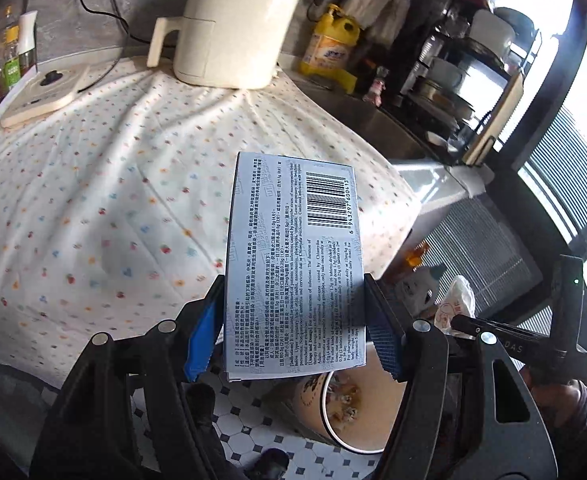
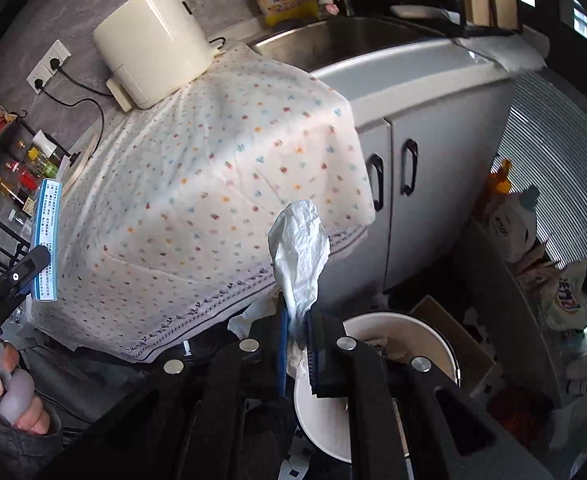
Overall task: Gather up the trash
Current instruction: 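Carry both items over the bin and open both grippers to drop them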
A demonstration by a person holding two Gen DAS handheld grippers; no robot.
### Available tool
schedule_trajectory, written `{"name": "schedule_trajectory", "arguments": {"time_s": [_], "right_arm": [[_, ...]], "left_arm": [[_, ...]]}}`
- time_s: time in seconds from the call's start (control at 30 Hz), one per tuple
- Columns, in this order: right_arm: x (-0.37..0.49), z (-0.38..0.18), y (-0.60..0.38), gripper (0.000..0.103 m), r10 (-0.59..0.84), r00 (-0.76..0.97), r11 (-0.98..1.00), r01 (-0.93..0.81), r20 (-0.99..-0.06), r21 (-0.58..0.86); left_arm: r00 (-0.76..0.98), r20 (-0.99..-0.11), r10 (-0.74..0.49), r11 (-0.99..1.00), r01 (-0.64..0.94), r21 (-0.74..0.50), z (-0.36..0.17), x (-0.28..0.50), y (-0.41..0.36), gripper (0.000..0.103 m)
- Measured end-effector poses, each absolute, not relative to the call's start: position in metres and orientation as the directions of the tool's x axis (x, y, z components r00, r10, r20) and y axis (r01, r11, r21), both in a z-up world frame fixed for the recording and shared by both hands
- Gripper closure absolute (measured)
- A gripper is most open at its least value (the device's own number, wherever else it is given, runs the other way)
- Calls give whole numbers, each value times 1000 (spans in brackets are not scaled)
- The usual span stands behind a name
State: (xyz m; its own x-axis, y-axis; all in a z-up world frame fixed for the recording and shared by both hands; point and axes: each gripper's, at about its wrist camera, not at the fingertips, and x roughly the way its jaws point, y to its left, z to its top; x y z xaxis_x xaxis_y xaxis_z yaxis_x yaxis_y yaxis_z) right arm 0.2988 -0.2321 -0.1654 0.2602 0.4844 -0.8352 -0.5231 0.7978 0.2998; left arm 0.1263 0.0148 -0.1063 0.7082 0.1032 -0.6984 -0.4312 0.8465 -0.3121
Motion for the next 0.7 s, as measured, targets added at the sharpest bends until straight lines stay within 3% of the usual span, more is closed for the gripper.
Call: {"name": "schedule_trajectory", "arguments": {"time_s": [0.27, 0.3, 0.37, 0.4, 0.7], "right_arm": [[293, -230, -262, 91, 380, 169, 857, -435, -910, 277], [292, -239, -264, 88, 360, 149, 864, -427, -921, 269], [290, -256, -267, 52, 317, 94, 878, -406, -944, 255], [288, -262, -270, 48, 308, 78, 883, -395, -948, 254], [292, -249, -300, 37, 286, 154, 915, -337, -946, 222]], "left_arm": [[669, -744, -9, 890, -334, -311, -133, 145, -25, 37], [662, -749, -22, 892, -326, -314, -137, 147, -29, 37], [651, -758, -42, 896, -310, -316, -142, 150, -35, 37], [647, -760, -52, 899, -301, -318, -145, 152, -38, 37], [617, -776, -132, 912, -232, -339, -161, 167, -59, 37]]}}
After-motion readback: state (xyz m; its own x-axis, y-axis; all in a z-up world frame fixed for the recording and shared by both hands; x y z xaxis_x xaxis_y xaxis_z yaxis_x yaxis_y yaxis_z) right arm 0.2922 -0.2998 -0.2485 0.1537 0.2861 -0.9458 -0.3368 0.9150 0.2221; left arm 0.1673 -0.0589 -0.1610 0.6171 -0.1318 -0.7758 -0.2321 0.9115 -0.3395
